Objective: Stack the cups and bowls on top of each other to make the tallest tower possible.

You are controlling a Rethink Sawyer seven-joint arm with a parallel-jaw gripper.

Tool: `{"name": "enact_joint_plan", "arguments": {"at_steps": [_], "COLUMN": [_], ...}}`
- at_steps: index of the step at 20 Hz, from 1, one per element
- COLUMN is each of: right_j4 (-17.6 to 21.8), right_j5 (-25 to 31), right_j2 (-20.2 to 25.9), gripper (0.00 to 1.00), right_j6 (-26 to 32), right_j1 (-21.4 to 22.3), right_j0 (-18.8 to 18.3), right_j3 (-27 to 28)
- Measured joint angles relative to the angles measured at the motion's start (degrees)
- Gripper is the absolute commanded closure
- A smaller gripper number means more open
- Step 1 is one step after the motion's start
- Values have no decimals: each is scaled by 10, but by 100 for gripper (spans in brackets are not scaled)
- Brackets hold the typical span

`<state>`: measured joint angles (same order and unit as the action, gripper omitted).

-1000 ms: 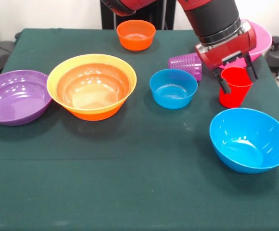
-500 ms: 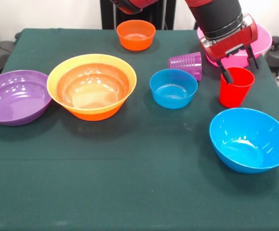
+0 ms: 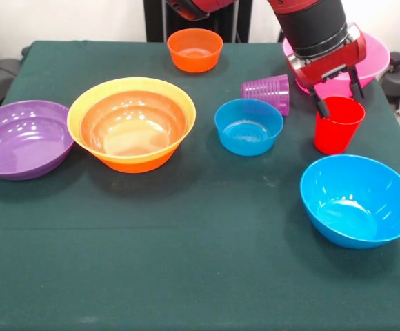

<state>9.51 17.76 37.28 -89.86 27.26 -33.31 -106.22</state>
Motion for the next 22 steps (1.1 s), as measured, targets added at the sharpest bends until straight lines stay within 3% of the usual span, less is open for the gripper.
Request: {"name": "enact_joint_plan", "arguments": {"at_steps": [14, 22], "right_j4": [22, 26], "right_j5": [0, 0], "right_j2": [-63, -86], "gripper": [0, 0], "right_j6": [0, 0], "right_j1": [33, 24], "right_j0": [36, 41], "right_j3": [0, 4]}}
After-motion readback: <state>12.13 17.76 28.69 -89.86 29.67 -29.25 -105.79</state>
